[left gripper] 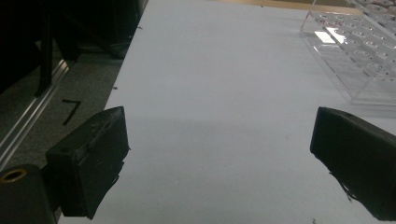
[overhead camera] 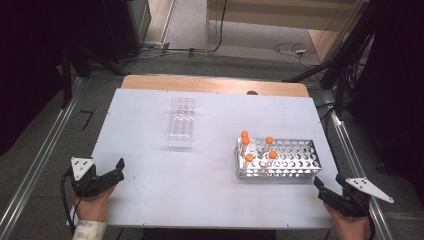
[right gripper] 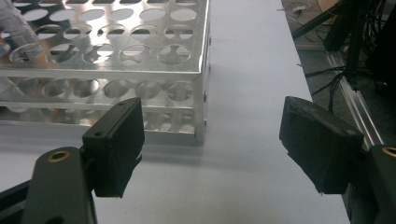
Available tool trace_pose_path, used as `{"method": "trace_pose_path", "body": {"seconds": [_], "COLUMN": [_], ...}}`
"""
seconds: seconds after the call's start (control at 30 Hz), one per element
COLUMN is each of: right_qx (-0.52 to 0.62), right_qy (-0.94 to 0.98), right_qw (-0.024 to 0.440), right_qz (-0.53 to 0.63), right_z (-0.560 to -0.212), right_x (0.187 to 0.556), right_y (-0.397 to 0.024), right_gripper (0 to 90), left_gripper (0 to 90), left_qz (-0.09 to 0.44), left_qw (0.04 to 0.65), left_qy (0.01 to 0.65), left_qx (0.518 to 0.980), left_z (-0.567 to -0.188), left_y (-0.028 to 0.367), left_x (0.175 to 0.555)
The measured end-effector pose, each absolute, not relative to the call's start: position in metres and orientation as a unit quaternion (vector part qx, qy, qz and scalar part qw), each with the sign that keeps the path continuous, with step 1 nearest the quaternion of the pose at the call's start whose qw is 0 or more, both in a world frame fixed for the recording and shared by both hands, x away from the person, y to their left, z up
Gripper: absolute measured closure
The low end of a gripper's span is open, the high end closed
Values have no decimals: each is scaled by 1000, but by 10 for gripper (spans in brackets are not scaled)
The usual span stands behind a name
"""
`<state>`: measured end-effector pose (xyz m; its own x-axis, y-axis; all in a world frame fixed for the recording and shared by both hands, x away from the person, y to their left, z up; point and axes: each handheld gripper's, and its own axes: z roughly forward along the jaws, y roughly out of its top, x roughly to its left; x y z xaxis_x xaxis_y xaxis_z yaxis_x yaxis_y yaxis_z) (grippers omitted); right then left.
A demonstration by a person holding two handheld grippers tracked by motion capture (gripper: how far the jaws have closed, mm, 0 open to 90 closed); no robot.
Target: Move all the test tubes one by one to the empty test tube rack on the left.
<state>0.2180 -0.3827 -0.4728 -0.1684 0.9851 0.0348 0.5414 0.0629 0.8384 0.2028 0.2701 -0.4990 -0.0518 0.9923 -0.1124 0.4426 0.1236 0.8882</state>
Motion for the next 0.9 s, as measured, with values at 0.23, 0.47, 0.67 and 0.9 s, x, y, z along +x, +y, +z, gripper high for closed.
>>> {"method": "trace_pose_path", "body": {"seconds": [0.23,0.47,0.67,0.9], "right_qx": [562,555,543,521], "right_qy": [672,675,679,693], "right_qw": [298,297,295,284], "right_qz": [378,385,395,409], "right_z": [-470,-466,-461,-457], "right_x": [217,216,214,216], "right_y": [-376,-370,-361,-343], "right_gripper": [207,208,209,208], "left_gripper": [47,47,47,47], "left_qz": [343,344,346,344], "left_qw": [395,392,390,389], "left_qy": [633,629,627,626], "left_qx": [571,576,579,582], "left_z": [-500,-499,-500,-501], "left_y": [266,263,263,261], "left_x": [205,205,205,206]}}
